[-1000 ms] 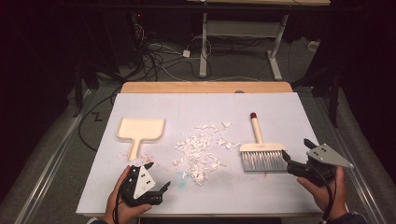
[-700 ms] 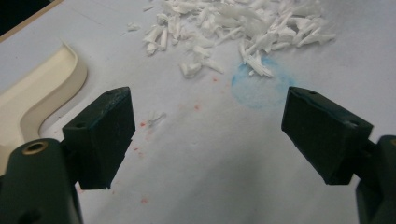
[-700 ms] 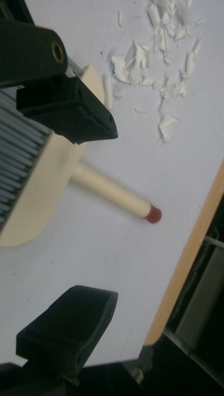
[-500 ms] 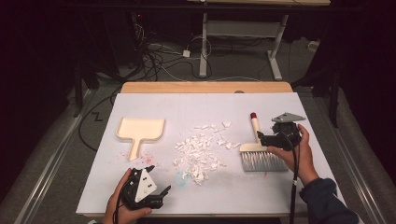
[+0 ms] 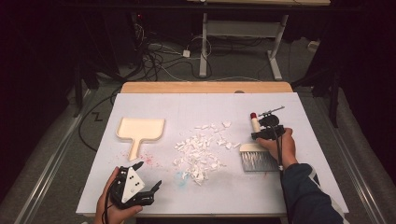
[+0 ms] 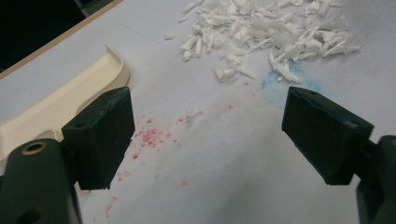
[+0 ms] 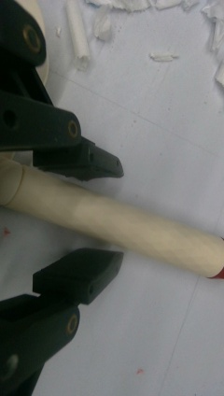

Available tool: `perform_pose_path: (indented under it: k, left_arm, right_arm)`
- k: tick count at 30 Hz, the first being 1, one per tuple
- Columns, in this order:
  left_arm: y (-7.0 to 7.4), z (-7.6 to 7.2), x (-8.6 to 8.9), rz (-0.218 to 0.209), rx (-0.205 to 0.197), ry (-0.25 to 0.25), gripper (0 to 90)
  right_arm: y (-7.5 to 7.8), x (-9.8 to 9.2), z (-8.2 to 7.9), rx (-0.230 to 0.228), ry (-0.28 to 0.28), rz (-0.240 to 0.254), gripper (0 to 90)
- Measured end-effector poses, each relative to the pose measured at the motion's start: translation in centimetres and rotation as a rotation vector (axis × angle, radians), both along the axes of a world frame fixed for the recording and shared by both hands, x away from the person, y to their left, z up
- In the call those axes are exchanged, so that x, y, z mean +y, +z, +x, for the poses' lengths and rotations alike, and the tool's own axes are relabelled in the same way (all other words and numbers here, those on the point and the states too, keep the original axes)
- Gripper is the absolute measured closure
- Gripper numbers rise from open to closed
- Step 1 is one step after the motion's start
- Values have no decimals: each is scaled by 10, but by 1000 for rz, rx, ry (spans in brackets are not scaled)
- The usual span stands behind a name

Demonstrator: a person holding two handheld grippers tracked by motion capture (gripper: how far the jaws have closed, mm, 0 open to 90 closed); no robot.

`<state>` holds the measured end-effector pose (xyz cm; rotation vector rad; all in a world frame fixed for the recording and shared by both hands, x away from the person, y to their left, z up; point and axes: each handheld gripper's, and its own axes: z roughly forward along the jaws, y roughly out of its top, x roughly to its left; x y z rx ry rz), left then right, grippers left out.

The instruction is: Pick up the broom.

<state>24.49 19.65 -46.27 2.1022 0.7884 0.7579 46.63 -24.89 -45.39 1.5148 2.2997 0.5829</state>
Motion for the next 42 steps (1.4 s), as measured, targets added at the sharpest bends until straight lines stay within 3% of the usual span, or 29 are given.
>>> perform_pose_path:
  k: [2, 9, 12, 19, 23, 24, 25, 26, 27, 28, 29, 30, 33, 36, 40, 41, 42]
  left_arm:
    - [0, 0, 0, 8, -3, 5, 162]
    - [-1, 0, -4, 22, 3, -5, 162]
    - [-2, 0, -5, 22, 7, -8, 162]
    - [-3, 0, -5, 27, 15, -9, 161]
    - [-3, 0, -4, 19, 15, -5, 162]
    - [-3, 0, -4, 21, 17, -5, 162]
    - [-4, 0, -5, 23, 18, -5, 162]
    - [-4, 0, -5, 25, 18, -6, 162]
    - [-4, 0, -5, 26, 18, -7, 161]
    - [-4, 0, -5, 25, 18, -6, 161]
    - [-3, 0, -6, 23, 18, -6, 162]
    - [-3, 0, -6, 24, 19, -7, 162]
    - [-3, 1, -7, 24, 18, -9, 162]
    - [-3, 2, -8, 23, 19, -13, 161]
    - [-3, 4, -12, 12, 25, -19, 162]
    - [-2, 5, -13, 1, 30, -17, 162]
    - [-1, 6, -15, -15, 33, -15, 161]
  right_arm:
    - [0, 2, 0, -7, 13, 6, 635]
    - [1, 3, 0, -4, 43, 1, 710]
    - [1, 3, 0, -8, 52, -2, 712]
    - [4, -6, -2, -23, 76, 44, 714]
    - [14, -22, -13, -73, 93, 123, 715]
    - [14, -22, -13, -73, 93, 123, 715]
    - [21, -29, -19, -107, 93, 152, 715]
    - [21, -29, -19, -107, 93, 152, 715]
    - [27, -36, -27, -149, 97, 183, 715]
    - [27, -36, -27, -149, 97, 183, 715]
    - [35, -41, -34, -189, 97, 198, 716]
    - [35, -41, -34, -189, 97, 198, 716]
    - [47, -50, -48, -246, 95, 228, 716]
    - [51, -53, -54, -265, 96, 244, 716]
    - [68, -61, -66, -334, 91, 279, 716]
    - [68, -61, -66, -334, 91, 279, 716]
    - [74, -62, -72, -364, 87, 294, 716]
